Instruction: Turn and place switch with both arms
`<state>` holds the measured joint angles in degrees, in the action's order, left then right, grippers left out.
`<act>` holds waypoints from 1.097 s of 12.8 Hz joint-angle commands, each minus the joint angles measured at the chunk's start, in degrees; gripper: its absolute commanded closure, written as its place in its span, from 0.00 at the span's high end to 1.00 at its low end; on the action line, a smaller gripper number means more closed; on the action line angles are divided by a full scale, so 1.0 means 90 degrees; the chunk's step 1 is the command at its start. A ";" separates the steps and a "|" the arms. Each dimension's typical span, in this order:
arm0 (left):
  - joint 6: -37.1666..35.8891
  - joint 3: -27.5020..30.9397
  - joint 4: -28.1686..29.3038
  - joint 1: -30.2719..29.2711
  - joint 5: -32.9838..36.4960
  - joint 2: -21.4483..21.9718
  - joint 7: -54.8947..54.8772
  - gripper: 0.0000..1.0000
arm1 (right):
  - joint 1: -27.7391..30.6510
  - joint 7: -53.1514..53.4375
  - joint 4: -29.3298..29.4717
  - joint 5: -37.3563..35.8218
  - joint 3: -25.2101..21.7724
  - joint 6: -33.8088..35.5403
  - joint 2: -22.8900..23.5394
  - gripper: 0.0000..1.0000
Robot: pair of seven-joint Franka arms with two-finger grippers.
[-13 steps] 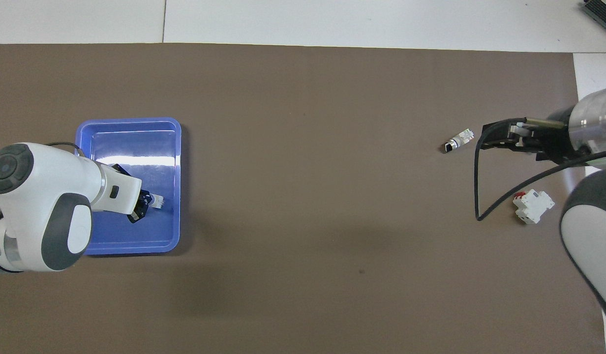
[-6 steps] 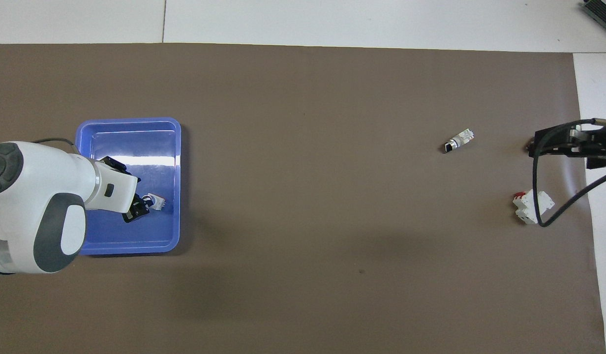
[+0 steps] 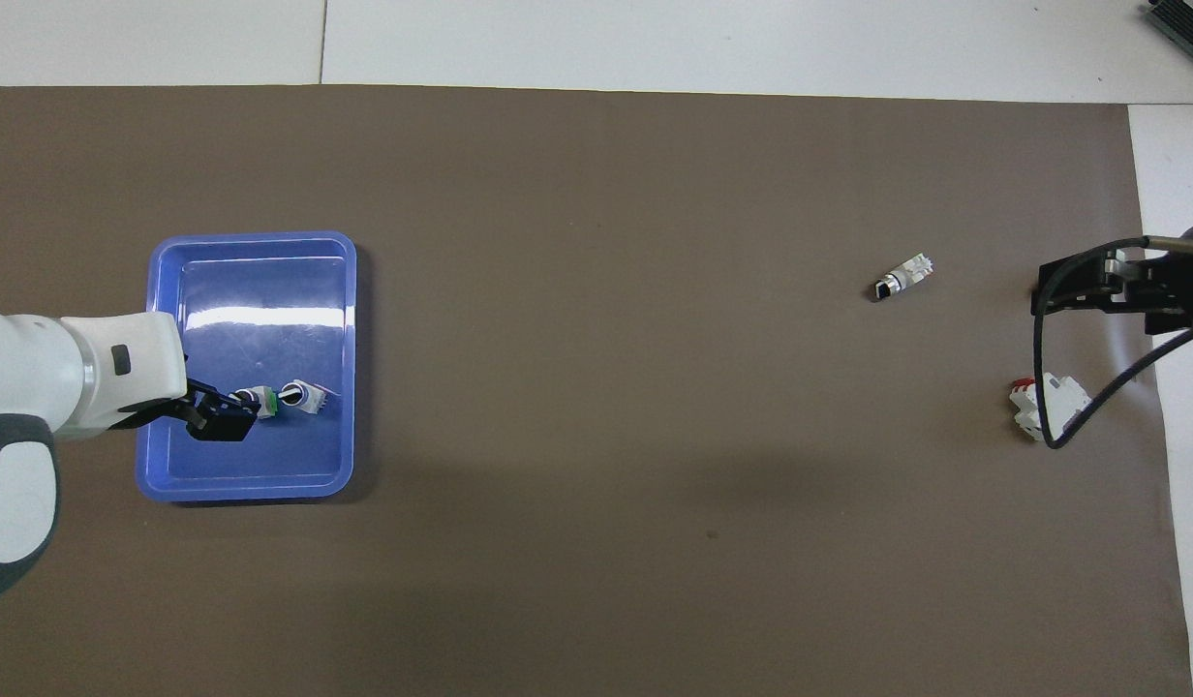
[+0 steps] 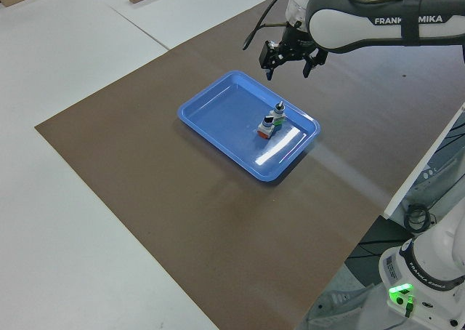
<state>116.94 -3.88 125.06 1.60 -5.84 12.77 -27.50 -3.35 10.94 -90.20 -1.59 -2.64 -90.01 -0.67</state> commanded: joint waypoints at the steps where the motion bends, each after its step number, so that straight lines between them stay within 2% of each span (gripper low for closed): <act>1: -0.0871 -0.0047 -0.1039 -0.0109 0.0093 -0.0197 0.0985 1.00 | 0.0049 -0.0132 -0.0076 -0.0030 -0.0009 0.0050 -0.0092 0.99; 4: -0.1906 -0.0047 -0.2669 -0.0353 0.0093 -0.0783 0.1083 1.00 | 0.0069 -0.0151 -0.0076 0.0244 -0.0009 0.0070 -0.0092 0.99; 6: -0.2318 -0.0038 -0.3453 -0.0528 0.0161 -0.1067 0.1093 1.00 | 0.0060 -0.0132 -0.0076 0.0274 -0.0009 0.0070 -0.0092 0.99; 10: -0.2661 -0.0038 -0.4274 -0.0549 0.0434 -0.1408 0.1190 1.00 | 0.0011 -0.0132 -0.0076 0.0274 -0.0009 0.0070 -0.0092 0.99; 14: -0.2759 -0.0038 -0.4384 -0.0588 0.0415 -0.1410 0.1658 1.00 | 0.0049 -0.0170 -0.0066 0.0274 -0.0009 0.0070 -0.0101 0.99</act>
<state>94.36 -3.71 87.81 -3.19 -3.22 1.12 -15.01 -3.42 10.93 -90.20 -0.38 -2.59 -89.92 -0.74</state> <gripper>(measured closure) 0.000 0.004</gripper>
